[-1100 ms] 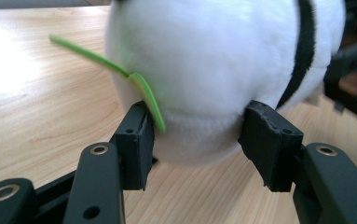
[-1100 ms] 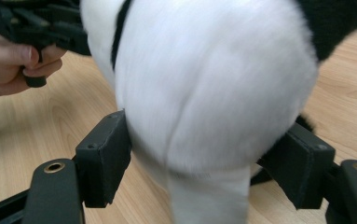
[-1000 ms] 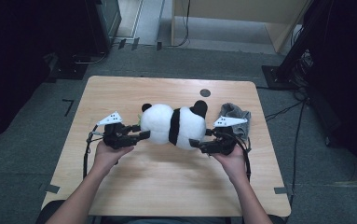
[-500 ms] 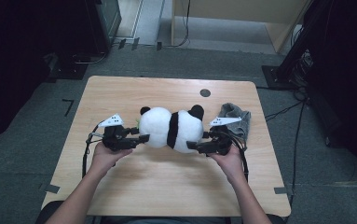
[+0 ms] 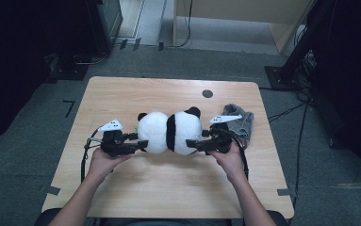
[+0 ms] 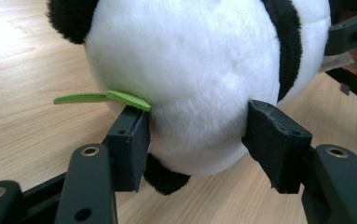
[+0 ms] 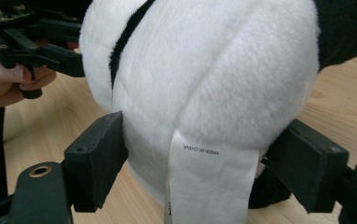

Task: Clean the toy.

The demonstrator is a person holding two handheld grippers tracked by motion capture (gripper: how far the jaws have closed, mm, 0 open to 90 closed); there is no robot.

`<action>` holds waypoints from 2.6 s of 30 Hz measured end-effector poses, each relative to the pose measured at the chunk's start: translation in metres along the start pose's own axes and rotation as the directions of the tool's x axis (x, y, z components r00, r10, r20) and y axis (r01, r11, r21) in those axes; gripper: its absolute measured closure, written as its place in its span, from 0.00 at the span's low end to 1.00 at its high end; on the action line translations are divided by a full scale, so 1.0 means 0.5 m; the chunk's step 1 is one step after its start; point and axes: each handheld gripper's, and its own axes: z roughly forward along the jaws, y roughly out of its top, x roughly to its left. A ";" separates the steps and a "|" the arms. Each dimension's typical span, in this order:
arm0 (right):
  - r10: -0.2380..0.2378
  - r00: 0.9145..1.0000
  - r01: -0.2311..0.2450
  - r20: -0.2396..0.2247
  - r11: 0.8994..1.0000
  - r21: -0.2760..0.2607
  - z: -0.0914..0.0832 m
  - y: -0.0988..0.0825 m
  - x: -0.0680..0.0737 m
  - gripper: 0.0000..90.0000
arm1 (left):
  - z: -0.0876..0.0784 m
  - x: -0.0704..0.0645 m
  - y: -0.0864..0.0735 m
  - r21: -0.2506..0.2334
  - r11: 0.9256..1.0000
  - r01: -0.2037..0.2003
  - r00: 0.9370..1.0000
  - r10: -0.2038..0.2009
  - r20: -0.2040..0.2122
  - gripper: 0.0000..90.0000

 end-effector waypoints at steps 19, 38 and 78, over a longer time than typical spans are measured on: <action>-0.159 0.975 0.172 0.155 0.982 -0.075 0.027 -0.018 -0.020 0.18 | 0.006 0.032 0.002 -0.039 0.999 0.004 0.997 -0.007 -0.083 0.39; -0.099 0.974 0.124 0.205 0.986 -0.113 -0.028 -0.034 -0.042 0.18 | 0.022 0.018 0.072 -0.010 0.996 -0.084 0.994 0.084 -0.073 0.33; 0.098 0.873 -0.028 0.478 0.988 -0.151 -0.107 -0.037 -0.288 0.26 | 0.078 0.068 0.064 -0.027 0.998 -0.060 0.996 0.058 -0.064 0.20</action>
